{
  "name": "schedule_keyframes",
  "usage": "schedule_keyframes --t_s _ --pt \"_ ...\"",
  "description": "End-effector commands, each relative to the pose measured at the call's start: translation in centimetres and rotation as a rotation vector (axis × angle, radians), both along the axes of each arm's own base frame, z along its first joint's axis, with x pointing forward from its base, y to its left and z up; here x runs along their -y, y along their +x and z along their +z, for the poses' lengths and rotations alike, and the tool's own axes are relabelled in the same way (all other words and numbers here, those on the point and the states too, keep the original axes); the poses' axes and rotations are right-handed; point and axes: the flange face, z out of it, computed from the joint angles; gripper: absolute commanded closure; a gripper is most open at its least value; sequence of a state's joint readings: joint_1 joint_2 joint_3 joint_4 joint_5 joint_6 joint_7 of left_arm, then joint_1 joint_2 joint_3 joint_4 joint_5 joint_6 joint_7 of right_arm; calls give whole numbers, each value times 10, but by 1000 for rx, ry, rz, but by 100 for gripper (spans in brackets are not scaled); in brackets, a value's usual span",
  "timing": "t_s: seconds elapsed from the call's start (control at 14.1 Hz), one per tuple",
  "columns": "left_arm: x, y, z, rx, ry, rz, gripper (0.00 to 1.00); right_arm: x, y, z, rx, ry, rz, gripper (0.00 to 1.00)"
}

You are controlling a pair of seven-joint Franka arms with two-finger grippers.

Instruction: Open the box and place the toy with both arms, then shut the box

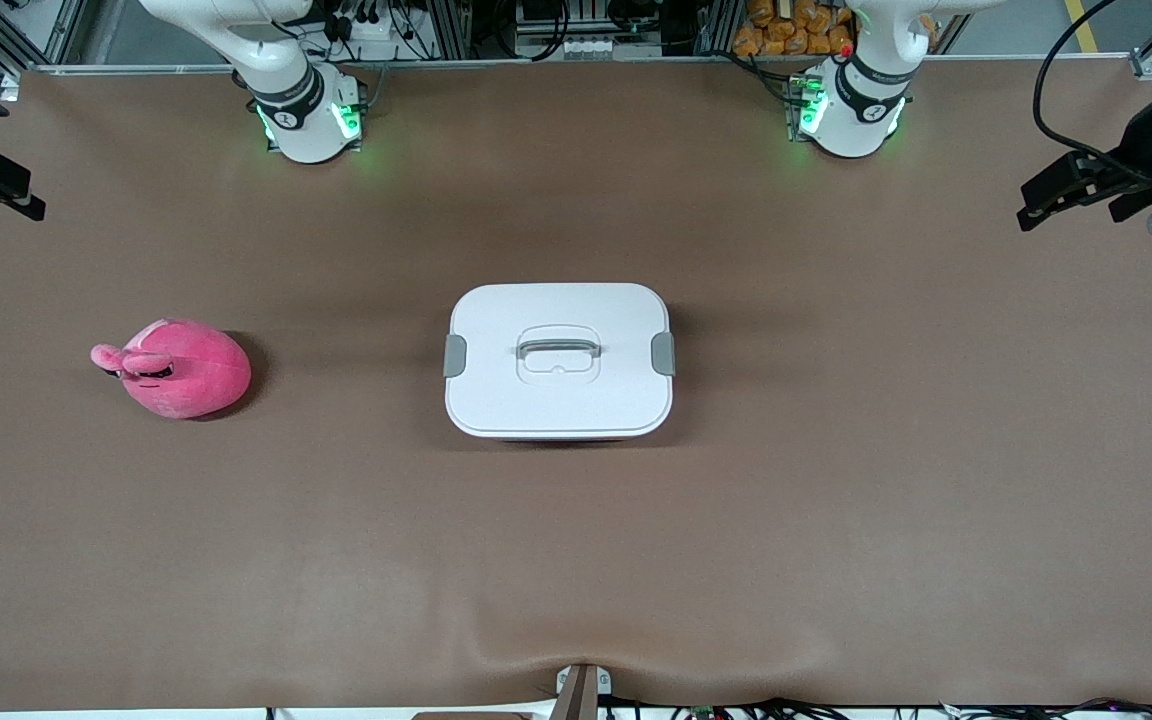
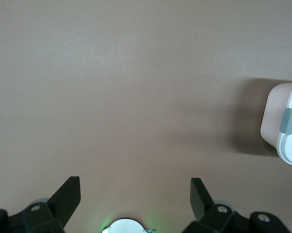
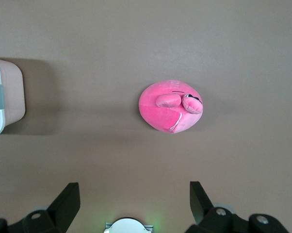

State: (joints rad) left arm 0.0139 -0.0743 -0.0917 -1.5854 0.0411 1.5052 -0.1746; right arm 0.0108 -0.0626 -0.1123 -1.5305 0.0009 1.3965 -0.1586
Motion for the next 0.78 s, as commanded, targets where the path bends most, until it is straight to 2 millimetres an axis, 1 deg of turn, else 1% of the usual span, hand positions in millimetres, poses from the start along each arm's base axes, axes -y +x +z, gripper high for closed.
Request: schedule_keyframes --t_s 0.0,0.07,0.21,0.35,0.5,0.57,0.64,0.71 --pt "2 7 -2 -11 -9 8 0 4 0 2 2 -2 -11 0" --pt "2 8 -6 -20 -14 24 0 4 0 2 2 -2 -11 0" --pt "10 11 -15 -36 -19 94 0 4 0 2 2 -2 -11 0" --pt "25 16 -25 -50 -16 96 0 4 1 1 1 -1 -11 0" --pt "35 26 -38 -67 -19 105 0 4 1 1 1 -1 -13 0" --pt "47 26 -41 -70 -25 93 0 4 1 1 1 1 -11 0" --pt "58 32 -53 -88 -25 90 0 4 1 1 -1 1 -11 0" --pt "67 36 -60 -85 -28 97 0 4 1 1 -1 1 -12 0"
